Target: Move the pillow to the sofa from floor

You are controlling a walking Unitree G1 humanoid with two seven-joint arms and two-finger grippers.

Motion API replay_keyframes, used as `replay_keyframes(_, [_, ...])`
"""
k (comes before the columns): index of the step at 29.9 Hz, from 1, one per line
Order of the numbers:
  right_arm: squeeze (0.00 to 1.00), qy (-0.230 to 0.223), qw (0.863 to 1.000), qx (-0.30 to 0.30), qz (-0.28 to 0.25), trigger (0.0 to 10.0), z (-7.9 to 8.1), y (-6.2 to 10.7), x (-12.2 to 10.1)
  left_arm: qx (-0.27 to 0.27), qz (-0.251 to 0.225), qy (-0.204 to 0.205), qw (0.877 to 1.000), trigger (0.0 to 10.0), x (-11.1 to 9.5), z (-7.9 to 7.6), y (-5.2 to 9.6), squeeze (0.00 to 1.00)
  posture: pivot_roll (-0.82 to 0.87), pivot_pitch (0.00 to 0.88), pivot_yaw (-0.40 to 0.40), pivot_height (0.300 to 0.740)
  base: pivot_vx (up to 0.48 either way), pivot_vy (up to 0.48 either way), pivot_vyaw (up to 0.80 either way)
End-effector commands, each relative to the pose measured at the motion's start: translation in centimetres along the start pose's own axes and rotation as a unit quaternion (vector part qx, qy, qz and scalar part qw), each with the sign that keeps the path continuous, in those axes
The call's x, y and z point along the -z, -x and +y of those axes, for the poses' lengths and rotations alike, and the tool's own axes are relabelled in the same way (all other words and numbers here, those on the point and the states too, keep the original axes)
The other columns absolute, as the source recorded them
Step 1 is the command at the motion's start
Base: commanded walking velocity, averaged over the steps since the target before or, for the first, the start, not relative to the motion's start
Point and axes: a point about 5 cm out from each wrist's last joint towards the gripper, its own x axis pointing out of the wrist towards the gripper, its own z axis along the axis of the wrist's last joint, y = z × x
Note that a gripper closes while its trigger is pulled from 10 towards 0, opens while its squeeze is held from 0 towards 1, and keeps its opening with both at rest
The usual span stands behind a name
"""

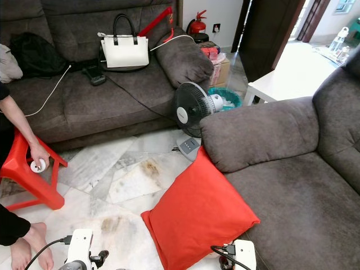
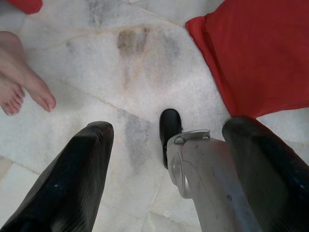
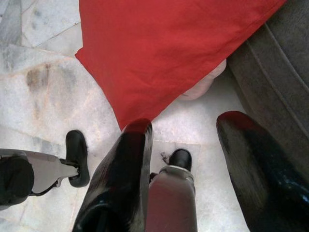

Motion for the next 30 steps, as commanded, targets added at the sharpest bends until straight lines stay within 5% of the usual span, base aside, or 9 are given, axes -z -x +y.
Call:
replay_keyframes(1, [0.00, -0.002, 1.000, 0.005, 0.002, 10.0, -0.13, 0.11, 0.28, 0.001, 0.002, 0.001, 1.000, 10.0, 0.30, 0.10, 0.07, 0.00, 0.10, 0.057, -0.034, 0.740, 0.000, 0.000, 0.00])
replay_keyframes(18, [0.00, -0.005, 1.000, 0.009, -0.003, 10.0, -0.18, 0.13, 0.26, -0.002, 0.000, -0.012, 1.000, 10.0, 0.22, 0.15, 0.07, 0.00, 0.11, 0.060, -0.034, 0.740, 0.000, 0.000, 0.22])
replay_keyframes(30, [0.00, -0.007, 1.000, 0.008, 0.000, 10.0, -0.13, 0.13, 0.33, -0.001, -0.002, -0.011, 1.000, 10.0, 0.22, 0.18, 0.08, 0.00, 0.11, 0.058, -0.032, 0.740, 0.000, -0.314, 0.00])
